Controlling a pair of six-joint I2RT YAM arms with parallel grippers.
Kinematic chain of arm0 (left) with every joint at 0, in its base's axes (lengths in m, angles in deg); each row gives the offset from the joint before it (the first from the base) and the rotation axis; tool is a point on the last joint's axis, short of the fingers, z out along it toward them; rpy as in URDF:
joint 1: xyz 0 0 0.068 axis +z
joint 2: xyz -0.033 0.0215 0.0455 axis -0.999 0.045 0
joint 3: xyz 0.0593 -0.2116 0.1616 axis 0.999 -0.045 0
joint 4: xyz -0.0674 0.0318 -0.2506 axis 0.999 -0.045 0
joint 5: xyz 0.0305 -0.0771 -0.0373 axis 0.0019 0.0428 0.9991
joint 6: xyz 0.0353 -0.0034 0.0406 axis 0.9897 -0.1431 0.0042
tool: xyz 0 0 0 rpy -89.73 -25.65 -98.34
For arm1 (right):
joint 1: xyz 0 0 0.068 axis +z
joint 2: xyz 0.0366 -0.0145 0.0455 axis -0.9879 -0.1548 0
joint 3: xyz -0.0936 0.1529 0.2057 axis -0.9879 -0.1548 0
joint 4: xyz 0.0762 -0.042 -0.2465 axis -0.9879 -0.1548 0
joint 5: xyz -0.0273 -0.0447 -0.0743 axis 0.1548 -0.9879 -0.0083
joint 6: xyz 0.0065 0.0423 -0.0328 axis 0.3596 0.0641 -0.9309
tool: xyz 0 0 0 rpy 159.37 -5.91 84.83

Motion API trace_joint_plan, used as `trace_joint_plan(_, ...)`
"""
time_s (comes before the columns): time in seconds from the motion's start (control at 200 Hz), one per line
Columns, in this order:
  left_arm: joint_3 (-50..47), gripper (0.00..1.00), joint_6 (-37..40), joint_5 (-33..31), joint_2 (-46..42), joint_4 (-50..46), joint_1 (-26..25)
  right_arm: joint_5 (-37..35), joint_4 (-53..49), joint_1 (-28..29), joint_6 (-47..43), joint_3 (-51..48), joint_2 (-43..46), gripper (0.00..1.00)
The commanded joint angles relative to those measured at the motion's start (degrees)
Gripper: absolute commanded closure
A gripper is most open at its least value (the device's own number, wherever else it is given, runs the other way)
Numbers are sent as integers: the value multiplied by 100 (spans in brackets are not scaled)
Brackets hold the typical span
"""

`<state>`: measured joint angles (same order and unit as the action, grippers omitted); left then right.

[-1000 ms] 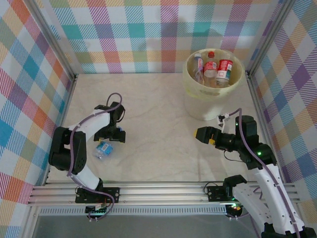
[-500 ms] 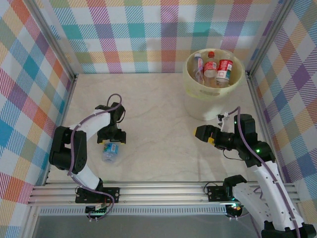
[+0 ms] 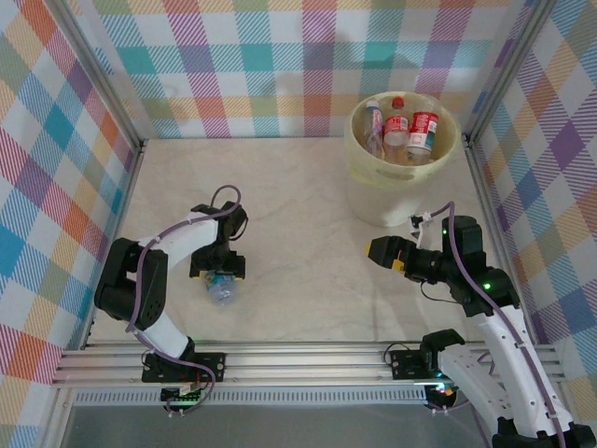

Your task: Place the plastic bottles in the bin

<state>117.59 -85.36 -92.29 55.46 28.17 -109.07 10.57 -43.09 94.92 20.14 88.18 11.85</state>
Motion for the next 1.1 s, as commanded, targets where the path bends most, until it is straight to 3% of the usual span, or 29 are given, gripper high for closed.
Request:
trace_joint_plan(0.0,-144,9,-441,30,-432,-277,-167,133,229,-7,2,-22,-26,0)
trace_joint_plan(0.585,-614,4,-1124,184,-733,-128,-1084,225,214,-12,-95,-72,-35,0)
trace_joint_plan(1.095,-537,21,-1124,-145,-838,170,-1391,246,350,-11,-13,-119,-114,0)
